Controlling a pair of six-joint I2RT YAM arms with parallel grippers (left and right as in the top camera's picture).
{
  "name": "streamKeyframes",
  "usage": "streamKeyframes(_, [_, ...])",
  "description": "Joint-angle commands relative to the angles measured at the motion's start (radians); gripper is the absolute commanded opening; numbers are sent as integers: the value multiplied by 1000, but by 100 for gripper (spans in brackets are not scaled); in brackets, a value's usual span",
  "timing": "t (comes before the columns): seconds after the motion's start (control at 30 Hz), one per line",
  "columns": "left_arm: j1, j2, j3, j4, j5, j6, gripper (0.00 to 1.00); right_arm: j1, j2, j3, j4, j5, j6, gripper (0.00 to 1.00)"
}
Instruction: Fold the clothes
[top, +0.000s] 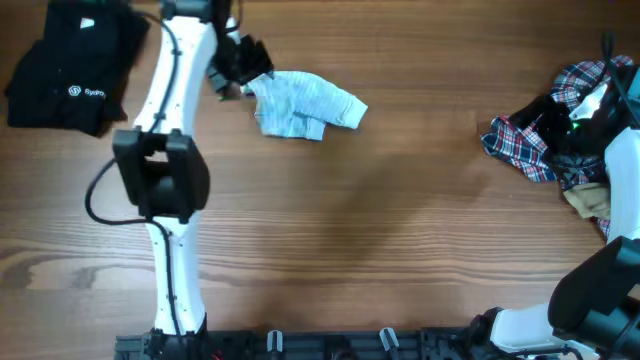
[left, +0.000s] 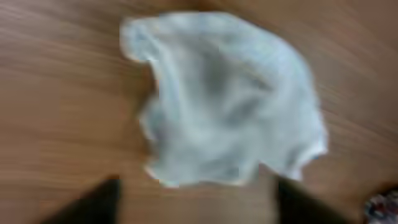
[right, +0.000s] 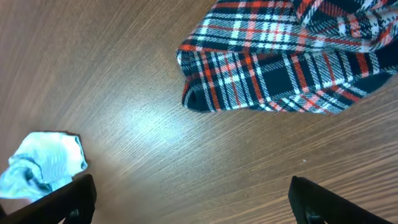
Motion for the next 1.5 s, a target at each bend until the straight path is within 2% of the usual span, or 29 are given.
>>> streamKeyframes(0.0, [57, 23, -43, -21, -79, 64, 100, 8, -22, 1, -6, 10, 1, 100])
streamKeyframes(0.13, [73, 21, -43, -47, -113, 89, 100, 99, -22, 1, -13, -2, -87, 99])
streamKeyframes(0.3, [47, 21, -43, -21, -113, 120, 100, 368, -22, 1, -40, -5, -210, 94])
streamKeyframes(0.4, [43, 21, -43, 7, -113, 120, 100, 531, -22, 1, 28, -24, -204, 70])
streamKeyframes(0.43, [43, 21, -43, 13, -113, 120, 100, 587, -22, 1, 71, -24, -192, 32])
streamKeyframes(0.47, [43, 21, -43, 13, -113, 120, 100, 635, -17, 1, 122, -18, -153, 10])
streamKeyframes(0.5, [43, 21, -43, 13, -113, 120, 100, 668, -12, 1, 152, -11, -135, 4])
streamKeyframes(0.67, [43, 21, -43, 25, -113, 120, 100, 816, 92, 1, 394, 43, -111, 4])
streamKeyframes(0.73, [43, 21, -43, 28, -113, 120, 100, 832, 146, 1, 479, 43, -66, 4])
streamKeyframes(0.9, [43, 21, -43, 47, -113, 173, 100, 834, 270, 16, 655, 33, -60, 4])
streamKeyframes(1.13, [43, 21, -43, 53, -113, 173, 100, 880, 457, 214, 628, 41, -122, 4])
streamKeyframes(1.23, [43, 21, -43, 51, -113, 173, 100, 896, 459, 224, 591, 109, -93, 4])
streamKeyframes(1.47, [43, 21, -43, 57, -113, 173, 100, 930, 506, 224, 563, 63, -127, 4])
